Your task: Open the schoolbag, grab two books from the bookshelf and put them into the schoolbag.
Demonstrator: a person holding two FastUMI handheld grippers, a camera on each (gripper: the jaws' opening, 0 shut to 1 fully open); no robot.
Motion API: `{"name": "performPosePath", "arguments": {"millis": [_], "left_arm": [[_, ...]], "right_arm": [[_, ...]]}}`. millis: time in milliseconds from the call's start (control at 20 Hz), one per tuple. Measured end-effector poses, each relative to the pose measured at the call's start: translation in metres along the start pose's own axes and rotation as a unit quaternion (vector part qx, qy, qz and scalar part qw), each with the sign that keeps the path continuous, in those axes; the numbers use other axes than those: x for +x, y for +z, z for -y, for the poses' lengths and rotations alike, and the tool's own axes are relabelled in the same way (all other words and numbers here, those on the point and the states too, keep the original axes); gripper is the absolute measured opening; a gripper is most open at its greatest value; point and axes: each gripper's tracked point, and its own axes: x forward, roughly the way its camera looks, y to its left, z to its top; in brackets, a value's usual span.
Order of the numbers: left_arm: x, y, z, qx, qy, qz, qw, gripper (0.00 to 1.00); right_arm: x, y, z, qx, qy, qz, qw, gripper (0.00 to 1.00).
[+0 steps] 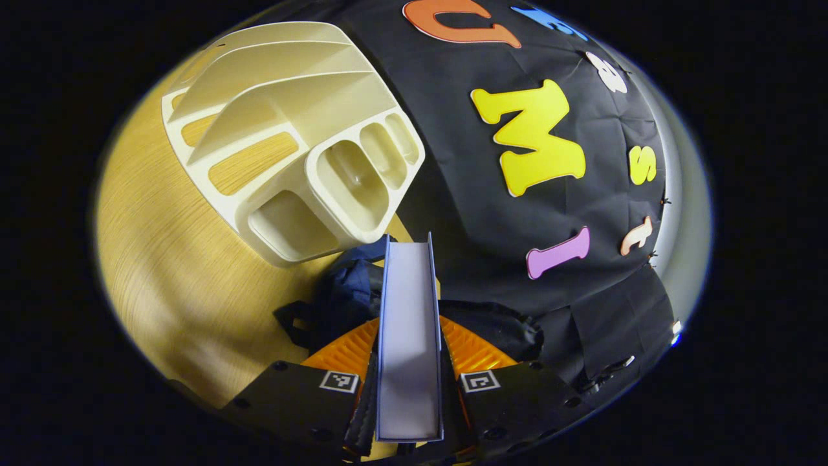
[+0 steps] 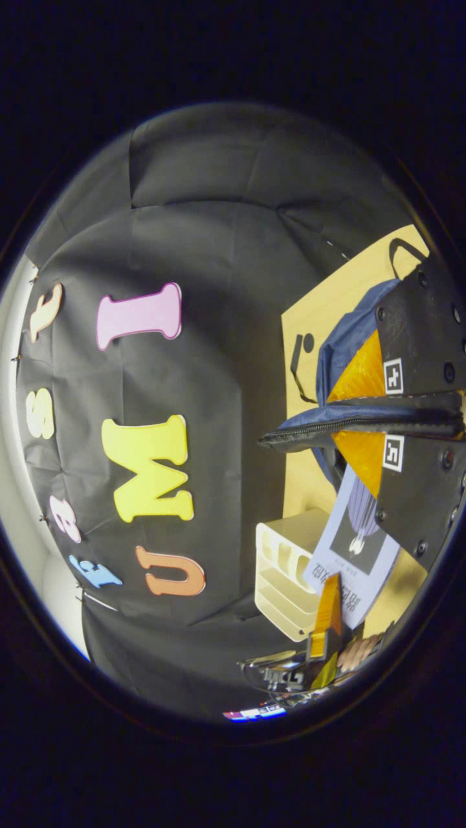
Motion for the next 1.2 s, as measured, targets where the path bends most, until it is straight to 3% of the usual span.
{"name": "performPosePath", "arguments": {"millis": [200,450,1200], "left_arm": [[0.019,-0.022,-0.011,0.060,0.023,0.020,0.998,0.43],[0.038,-0.041,-0.005,0.166,0.043,0.050,0.984,0.44],[0.135,-0.121,0.009,0.156,0.030,0.045,0.986,0.45]], "right_arm": [[-0.005,0.012,-0.012,-0.009,0.021,0.019,1.000,0.10],[-0.012,0.020,-0.023,-0.016,0.045,0.036,0.998,0.10],[-0.012,0.001,0.006,0.012,0.079,0.040,0.996,0.10]]}}
